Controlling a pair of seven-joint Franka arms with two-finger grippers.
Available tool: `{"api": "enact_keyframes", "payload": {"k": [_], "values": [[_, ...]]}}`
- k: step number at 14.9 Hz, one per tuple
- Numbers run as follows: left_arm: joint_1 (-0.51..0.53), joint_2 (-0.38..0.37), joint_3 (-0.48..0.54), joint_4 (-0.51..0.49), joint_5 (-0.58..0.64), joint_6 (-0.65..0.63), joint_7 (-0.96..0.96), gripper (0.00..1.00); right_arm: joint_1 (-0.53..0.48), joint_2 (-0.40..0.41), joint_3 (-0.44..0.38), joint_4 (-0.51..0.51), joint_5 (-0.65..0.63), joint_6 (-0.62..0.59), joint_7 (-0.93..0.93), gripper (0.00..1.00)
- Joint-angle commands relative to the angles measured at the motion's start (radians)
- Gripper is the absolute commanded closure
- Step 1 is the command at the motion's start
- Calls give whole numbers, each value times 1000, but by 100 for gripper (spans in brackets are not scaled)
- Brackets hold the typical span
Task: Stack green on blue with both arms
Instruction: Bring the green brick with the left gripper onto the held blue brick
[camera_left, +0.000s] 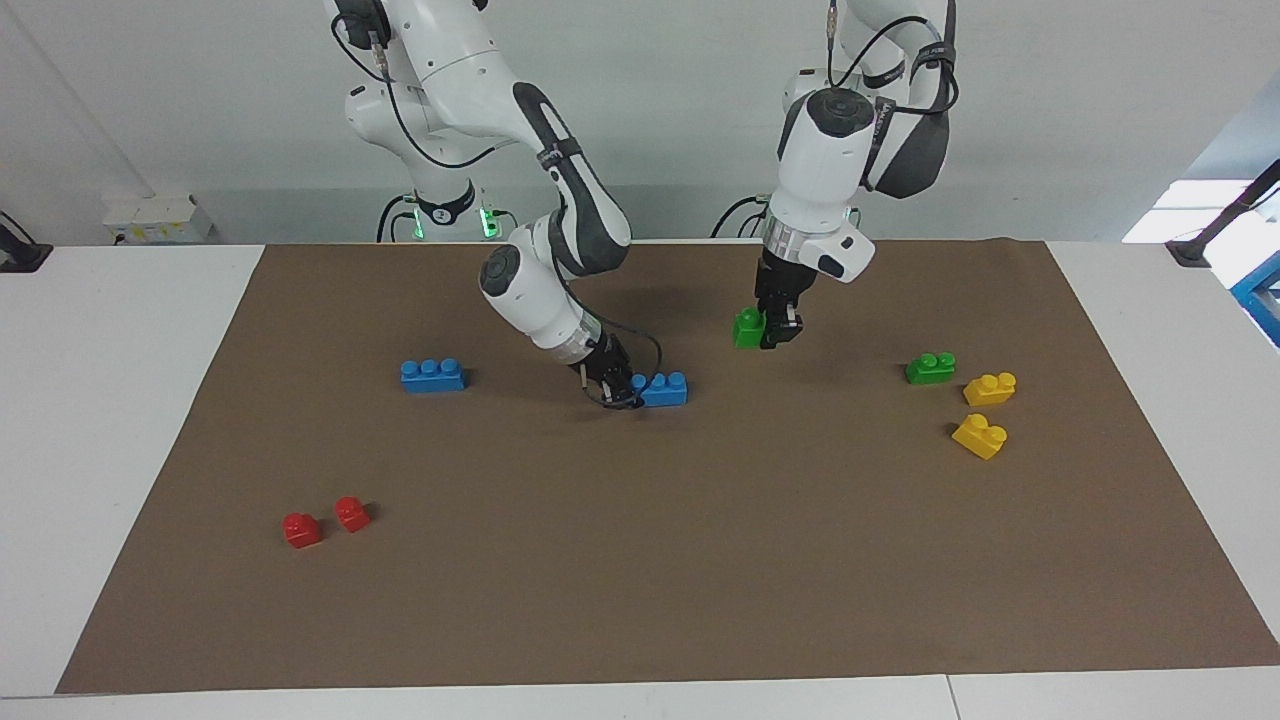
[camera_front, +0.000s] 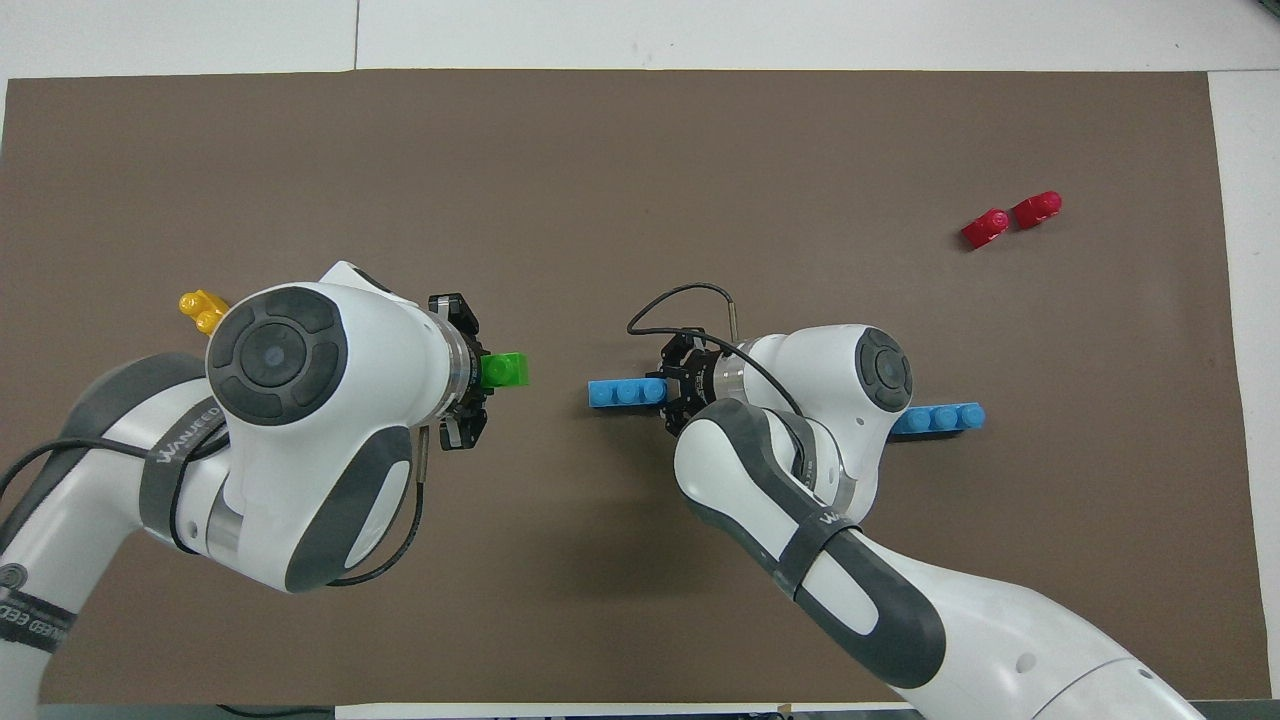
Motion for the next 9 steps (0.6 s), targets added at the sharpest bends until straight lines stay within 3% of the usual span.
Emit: {"api": "enact_keyframes", "payload": {"k": [1, 6, 9], "values": [[-57, 29, 18, -12, -6, 51, -76, 100, 6, -5, -1, -20, 39, 32, -45, 100], [-103, 61, 18, -14, -1, 94, -191, 100, 4, -5, -1, -26, 40, 42, -47, 100], [-149, 133, 18, 0, 66, 118, -318, 100, 4, -5, -1, -31, 40, 46, -47, 100]]}}
